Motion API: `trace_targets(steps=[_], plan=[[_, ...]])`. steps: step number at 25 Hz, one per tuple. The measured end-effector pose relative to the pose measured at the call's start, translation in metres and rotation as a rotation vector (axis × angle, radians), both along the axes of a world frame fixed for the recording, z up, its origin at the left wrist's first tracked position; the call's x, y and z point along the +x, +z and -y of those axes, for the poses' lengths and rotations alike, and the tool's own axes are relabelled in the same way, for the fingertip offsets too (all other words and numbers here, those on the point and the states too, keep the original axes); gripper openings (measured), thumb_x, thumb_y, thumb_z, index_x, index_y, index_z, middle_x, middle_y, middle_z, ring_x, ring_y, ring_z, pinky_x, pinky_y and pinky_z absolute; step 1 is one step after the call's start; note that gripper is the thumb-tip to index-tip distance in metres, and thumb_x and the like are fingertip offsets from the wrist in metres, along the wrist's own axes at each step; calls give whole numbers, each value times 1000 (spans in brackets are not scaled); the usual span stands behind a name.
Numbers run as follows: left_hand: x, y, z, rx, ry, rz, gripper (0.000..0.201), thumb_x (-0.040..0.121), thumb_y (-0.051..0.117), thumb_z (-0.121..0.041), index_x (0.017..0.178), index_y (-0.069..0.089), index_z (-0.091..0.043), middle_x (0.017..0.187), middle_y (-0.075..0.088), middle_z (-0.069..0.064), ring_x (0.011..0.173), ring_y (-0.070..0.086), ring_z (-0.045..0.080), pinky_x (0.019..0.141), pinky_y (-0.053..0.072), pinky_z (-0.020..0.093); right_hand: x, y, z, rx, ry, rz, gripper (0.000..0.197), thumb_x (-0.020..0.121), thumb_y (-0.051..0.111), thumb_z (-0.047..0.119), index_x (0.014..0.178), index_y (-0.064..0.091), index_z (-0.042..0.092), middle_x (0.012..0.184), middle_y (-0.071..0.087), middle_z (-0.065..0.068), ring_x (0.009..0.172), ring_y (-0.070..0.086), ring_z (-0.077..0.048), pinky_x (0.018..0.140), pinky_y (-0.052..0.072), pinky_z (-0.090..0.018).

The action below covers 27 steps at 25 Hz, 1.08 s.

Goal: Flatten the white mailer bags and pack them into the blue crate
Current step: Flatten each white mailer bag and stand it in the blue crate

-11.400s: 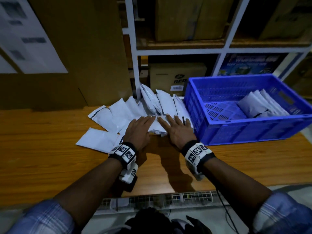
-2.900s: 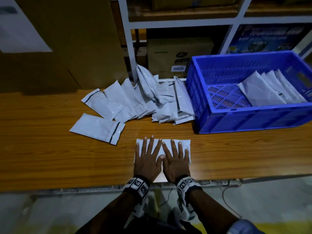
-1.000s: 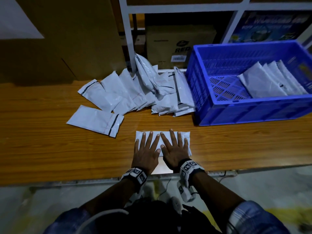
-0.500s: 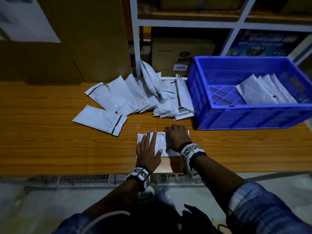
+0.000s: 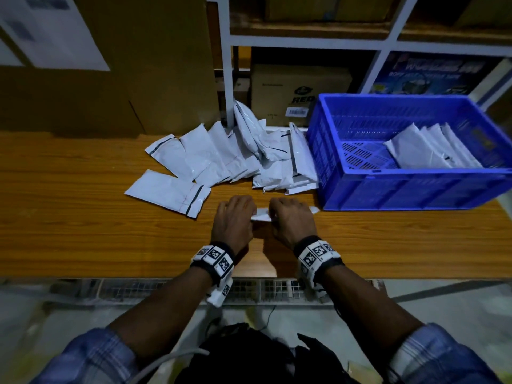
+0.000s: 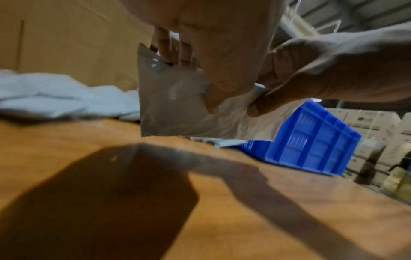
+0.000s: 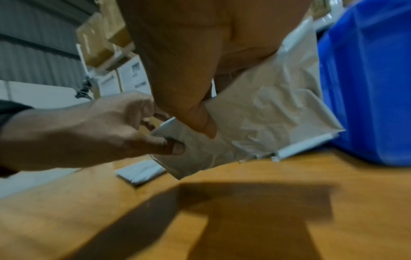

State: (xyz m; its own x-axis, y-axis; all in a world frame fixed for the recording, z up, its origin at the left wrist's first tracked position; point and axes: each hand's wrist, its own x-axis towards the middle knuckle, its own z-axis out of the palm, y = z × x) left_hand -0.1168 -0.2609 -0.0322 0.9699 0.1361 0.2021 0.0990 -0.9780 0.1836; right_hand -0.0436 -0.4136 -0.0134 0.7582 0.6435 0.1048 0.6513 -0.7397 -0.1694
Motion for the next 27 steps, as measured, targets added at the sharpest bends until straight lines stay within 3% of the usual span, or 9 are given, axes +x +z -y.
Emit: trace_targets(steps=[2,4,7,10,12,15,20,22,27], plan=[[-8,-16,5,-31,-12,-77,39,70,75,-9,101,58,-25,125,57,-3,119,50,21,97,41,36,-11,-22,6,-48,-13,-138,46,86,62,25,130,48,24,130,56,-8,117,54,-36,92,46,-47],[-16,-33,9,-53,-18,-192,39,71,71,-8,105,57,-24,141,51,0,133,43,22,108,37,37,-22,-47,15,-185,-11,-359,83,87,58,36,153,9,41,164,12,-5,146,13,-41,114,21,-58],[-24,-52,14,-102,-1,-335,45,72,63,-25,116,54,-22,157,34,2,147,25,22,120,22,41,-38,-79,21,-165,-78,-540,77,92,36,56,147,-18,54,158,-30,11,145,-28,-33,117,-12,-56],[-26,-63,16,-129,-5,-296,57,82,53,-43,135,46,-24,163,23,2,152,16,26,123,14,47,-44,-94,22,-132,-124,-473,58,98,9,62,147,-20,52,155,-35,15,143,-35,-26,116,-18,-53],[-23,-69,18,-103,-9,-243,63,97,41,-46,155,24,-31,168,4,0,154,-1,26,124,3,47,-45,-99,20,-143,-133,-437,56,99,3,60,148,-21,49,155,-36,14,143,-35,-26,116,-17,-54],[-16,-74,21,-60,29,-273,62,104,27,-44,159,-1,-35,167,-13,-5,153,-16,24,123,-4,50,-45,-100,18,-151,-139,-453,56,99,2,58,148,-23,48,154,-38,13,142,-36,-26,116,-17,-55],[-10,-84,21,-98,59,-361,60,105,27,-41,159,1,-37,168,-8,-5,153,-15,24,120,-12,48,-34,-79,18,-107,-140,-526,57,98,5,62,150,-13,49,159,-27,11,146,-28,-26,118,-13,-53],[-7,-85,19,-134,61,-368,57,106,20,-45,159,0,-38,167,-8,-7,153,-16,22,119,-14,45,-28,-66,15,-23,-171,-428,54,101,8,54,153,-5,46,161,-21,9,147,-25,-26,119,-12,-51],[-9,-88,18,-149,50,-343,56,106,19,-42,159,0,-36,167,-9,-8,153,-17,20,123,-7,47,-33,-89,6,-52,-219,-405,54,103,7,47,153,-11,44,159,-30,8,147,-27,-25,118,-11,-55]])
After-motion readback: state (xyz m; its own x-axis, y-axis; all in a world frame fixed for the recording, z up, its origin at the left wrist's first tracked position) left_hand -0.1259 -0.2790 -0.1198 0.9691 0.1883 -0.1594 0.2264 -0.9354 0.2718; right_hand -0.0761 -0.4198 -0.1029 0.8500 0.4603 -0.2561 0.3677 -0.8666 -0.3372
